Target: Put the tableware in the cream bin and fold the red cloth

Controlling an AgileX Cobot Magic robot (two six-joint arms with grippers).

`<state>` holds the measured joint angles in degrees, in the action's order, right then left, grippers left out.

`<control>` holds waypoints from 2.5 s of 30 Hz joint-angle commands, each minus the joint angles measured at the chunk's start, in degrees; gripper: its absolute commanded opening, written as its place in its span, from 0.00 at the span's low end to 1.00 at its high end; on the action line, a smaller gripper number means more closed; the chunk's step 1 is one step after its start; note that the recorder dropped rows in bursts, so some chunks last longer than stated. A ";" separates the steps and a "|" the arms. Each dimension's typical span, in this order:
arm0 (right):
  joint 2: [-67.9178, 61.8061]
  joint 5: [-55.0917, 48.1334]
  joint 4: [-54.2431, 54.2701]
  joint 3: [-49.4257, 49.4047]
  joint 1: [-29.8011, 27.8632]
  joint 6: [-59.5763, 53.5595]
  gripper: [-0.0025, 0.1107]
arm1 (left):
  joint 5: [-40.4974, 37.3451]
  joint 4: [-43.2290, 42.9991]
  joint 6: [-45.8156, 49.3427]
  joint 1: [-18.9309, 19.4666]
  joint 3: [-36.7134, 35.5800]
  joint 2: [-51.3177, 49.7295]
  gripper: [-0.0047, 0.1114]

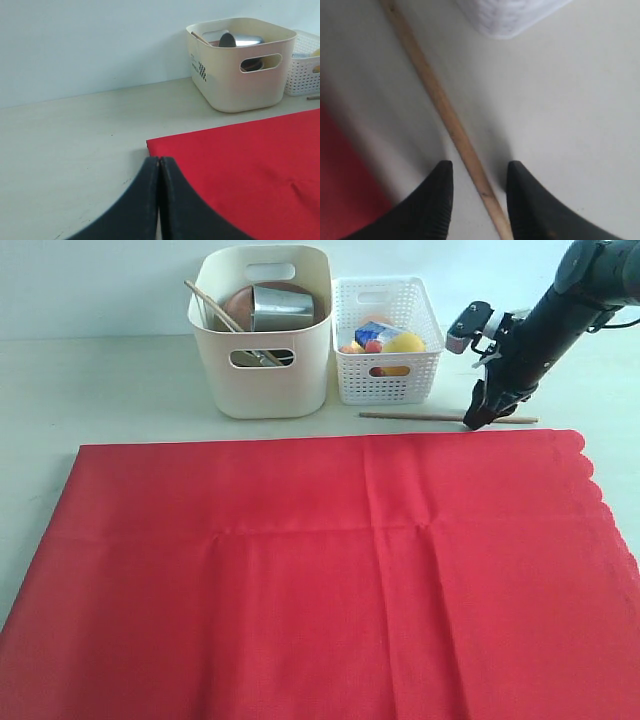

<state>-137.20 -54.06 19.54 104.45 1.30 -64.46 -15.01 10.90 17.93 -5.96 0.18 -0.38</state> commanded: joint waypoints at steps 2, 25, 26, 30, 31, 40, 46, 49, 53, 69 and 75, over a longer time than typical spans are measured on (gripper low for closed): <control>-0.86 -4.26 -0.11 -0.05 -0.19 -0.34 0.35 | 0.12 0.00 0.02 0.03 -0.18 0.38 0.06; -0.07 -1.44 -6.60 -0.05 -0.19 -3.22 0.02 | 0.12 0.00 0.02 0.03 -0.18 0.38 0.06; 0.49 -1.57 -6.60 -0.05 -0.19 -3.60 0.02 | 0.12 0.00 0.02 0.03 -0.18 0.38 0.06; 3.15 -1.73 -6.60 -0.05 -0.19 -5.03 0.02 | 0.12 0.00 0.02 0.03 -0.18 0.38 0.06; 3.69 -1.84 -6.60 -0.05 -0.19 -5.03 0.02 | 0.12 0.00 0.02 0.03 -0.18 0.38 0.06; 8.62 -5.80 -6.47 -0.05 -0.19 -5.98 0.02 | 0.12 0.00 0.02 0.03 -0.18 0.38 0.06; 10.63 -11.66 -4.73 -0.05 -0.19 -9.73 0.02 | 0.12 0.00 0.02 0.03 -0.18 0.38 0.06; 10.63 -15.90 -0.26 -0.05 -0.19 -11.15 0.02 | 0.12 0.00 0.02 0.03 -0.18 0.38 0.06; 10.63 -15.90 2.52 -0.05 0.04 -10.46 0.02 | 0.12 0.00 0.02 0.03 -0.18 0.38 0.06; 15.56 -15.90 6.01 -1.68 0.90 -7.49 0.02 | 0.12 0.00 0.02 0.03 -0.18 0.38 0.06; 19.58 -15.90 9.58 -8.16 1.02 -12.50 0.02 | 0.12 0.00 0.02 0.03 -0.18 0.38 0.06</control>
<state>-119.89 -69.82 26.67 98.29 2.26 -74.52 -15.01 10.90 17.93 -5.96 0.18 -0.38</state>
